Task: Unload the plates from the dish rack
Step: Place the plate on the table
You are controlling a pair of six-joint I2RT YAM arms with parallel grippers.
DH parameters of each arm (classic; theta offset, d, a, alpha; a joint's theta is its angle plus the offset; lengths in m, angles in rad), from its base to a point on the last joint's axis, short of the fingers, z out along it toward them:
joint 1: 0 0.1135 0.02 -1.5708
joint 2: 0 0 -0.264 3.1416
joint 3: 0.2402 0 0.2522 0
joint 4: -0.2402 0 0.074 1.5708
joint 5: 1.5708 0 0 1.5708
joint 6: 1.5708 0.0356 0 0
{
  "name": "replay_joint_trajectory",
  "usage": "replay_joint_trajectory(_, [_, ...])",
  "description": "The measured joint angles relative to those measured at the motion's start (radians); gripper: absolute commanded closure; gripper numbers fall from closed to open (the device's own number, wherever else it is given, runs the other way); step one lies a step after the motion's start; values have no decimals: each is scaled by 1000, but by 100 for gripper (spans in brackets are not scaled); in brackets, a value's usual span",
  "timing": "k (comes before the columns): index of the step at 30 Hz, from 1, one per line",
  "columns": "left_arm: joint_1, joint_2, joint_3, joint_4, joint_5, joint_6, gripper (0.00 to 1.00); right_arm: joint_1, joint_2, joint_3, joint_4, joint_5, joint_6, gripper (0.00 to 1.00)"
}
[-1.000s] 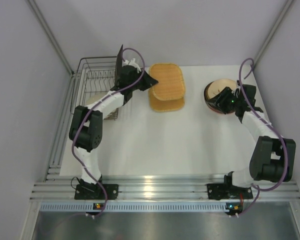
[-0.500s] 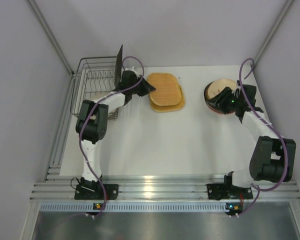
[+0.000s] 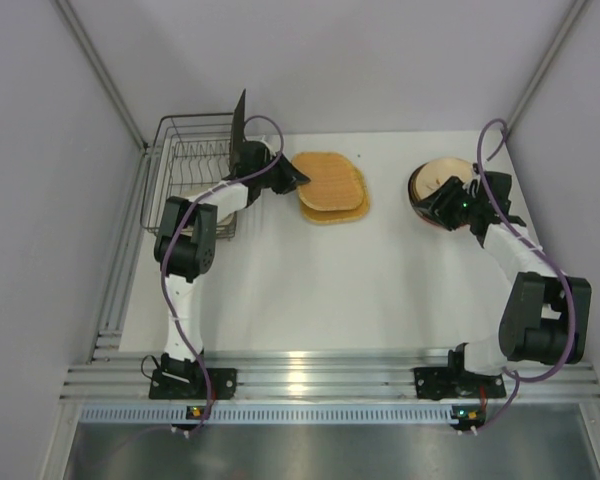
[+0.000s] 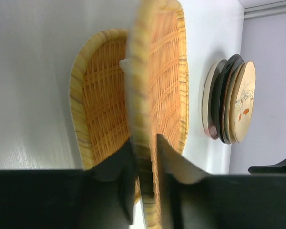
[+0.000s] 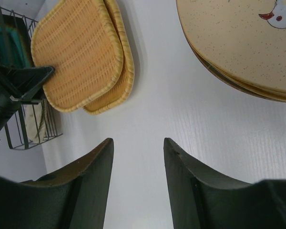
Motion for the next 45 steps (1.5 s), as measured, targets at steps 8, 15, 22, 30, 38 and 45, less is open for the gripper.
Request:
replay_joint_trajectory(8, [2, 0, 10, -67, -27, 19, 37, 0, 0, -8, 0, 0, 0, 53])
replay_joint_trajectory(15, [-4, 0, 58, -185, -84, 74, 25, 0, 0, -9, 0, 0, 0, 53])
replay_joint_trajectory(22, [-44, 0, 163, -343, -220, 180, 21, 0, 0, -9, 6, 0, 1, 53])
replay_joint_trajectory(30, [-117, -18, 206, -435, -396, 309, 13, 0, 0, -21, 13, -1, 2, 53])
replay_joint_trajectory(38, [-132, -14, 281, -470, -413, 352, 12, 0, 0, -21, 16, 0, 2, 53])
replay_joint_trajectory(45, [-132, 28, 317, -487, -442, 367, 15, 0, 0, -22, 17, 0, 2, 54])
